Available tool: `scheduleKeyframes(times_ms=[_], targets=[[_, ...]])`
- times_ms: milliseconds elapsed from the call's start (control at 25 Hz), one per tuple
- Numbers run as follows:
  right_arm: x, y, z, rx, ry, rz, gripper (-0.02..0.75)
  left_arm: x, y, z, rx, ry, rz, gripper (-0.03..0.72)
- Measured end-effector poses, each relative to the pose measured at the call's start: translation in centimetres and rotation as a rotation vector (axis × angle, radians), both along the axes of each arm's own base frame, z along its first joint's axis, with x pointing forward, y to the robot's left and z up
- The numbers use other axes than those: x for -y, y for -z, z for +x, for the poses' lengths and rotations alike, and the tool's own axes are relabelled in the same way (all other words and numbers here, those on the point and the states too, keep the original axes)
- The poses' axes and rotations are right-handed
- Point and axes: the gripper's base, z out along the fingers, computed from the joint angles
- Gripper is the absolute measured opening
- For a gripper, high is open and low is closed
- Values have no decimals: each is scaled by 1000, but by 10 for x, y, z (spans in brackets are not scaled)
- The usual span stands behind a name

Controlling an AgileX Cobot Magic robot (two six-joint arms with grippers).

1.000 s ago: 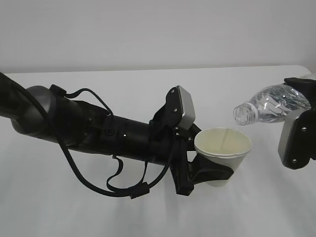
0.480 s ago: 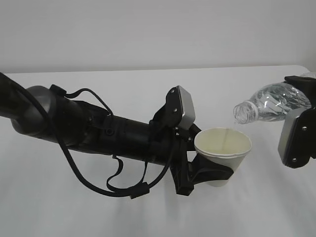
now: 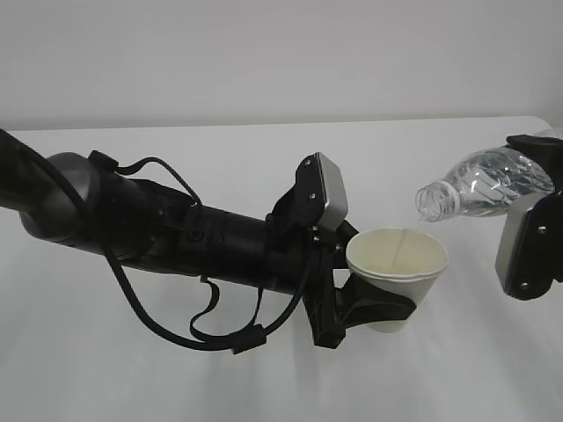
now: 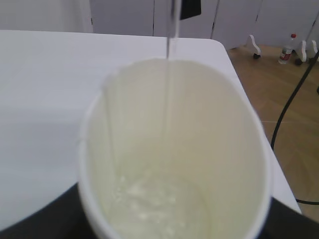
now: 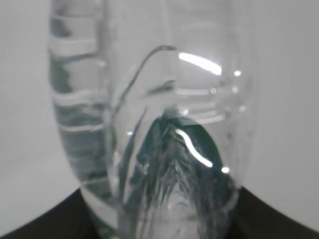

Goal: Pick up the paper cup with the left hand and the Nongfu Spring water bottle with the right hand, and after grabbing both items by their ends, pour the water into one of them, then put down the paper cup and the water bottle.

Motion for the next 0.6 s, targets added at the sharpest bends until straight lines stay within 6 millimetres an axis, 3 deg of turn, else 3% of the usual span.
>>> scheduleKeyframes(times_ms=[600], targets=[[0, 0, 0, 1, -1, -8, 349, 0, 0, 0, 0, 0, 0, 428]])
